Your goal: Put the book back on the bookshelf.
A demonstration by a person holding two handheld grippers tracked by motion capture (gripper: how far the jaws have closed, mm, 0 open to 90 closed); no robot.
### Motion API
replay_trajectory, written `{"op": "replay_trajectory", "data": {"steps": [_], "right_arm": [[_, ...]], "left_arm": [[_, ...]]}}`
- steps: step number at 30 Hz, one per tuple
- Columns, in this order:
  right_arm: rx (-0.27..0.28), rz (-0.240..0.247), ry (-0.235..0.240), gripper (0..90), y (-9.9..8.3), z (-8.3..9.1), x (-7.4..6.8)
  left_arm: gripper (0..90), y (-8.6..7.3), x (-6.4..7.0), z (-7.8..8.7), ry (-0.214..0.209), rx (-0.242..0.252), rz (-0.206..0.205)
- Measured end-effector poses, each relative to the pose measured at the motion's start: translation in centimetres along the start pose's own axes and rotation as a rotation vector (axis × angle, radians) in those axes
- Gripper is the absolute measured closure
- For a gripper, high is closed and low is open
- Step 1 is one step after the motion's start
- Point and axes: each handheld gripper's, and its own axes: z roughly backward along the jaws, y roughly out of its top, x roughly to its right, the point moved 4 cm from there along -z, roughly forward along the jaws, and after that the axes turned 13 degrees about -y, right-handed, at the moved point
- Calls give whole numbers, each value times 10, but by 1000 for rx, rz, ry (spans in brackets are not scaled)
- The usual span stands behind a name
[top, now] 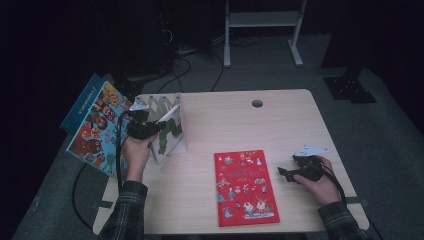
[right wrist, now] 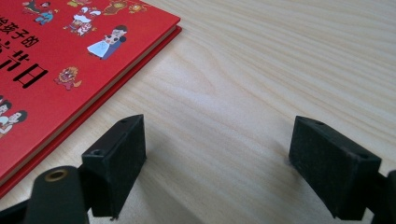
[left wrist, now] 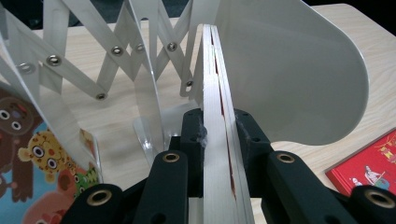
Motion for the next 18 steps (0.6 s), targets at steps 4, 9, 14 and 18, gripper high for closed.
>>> {"op": "replay_trajectory", "data": {"steps": [4,9,14,18], "right_arm": [[1,1,0,178,0,0,0],[0,0,0,177,0,0,0],[1,1,0,177,0,0,0],[2,2,1,177,0,0,0]], "left_arm": [[757,-2,-1,-4,-2,-11,4],[755,-9,-6,-9,-1,-37,24],[753,-12,-8,-12,-2,-40,29],[673,-13,-8,-13,-15,-59,40]]}}
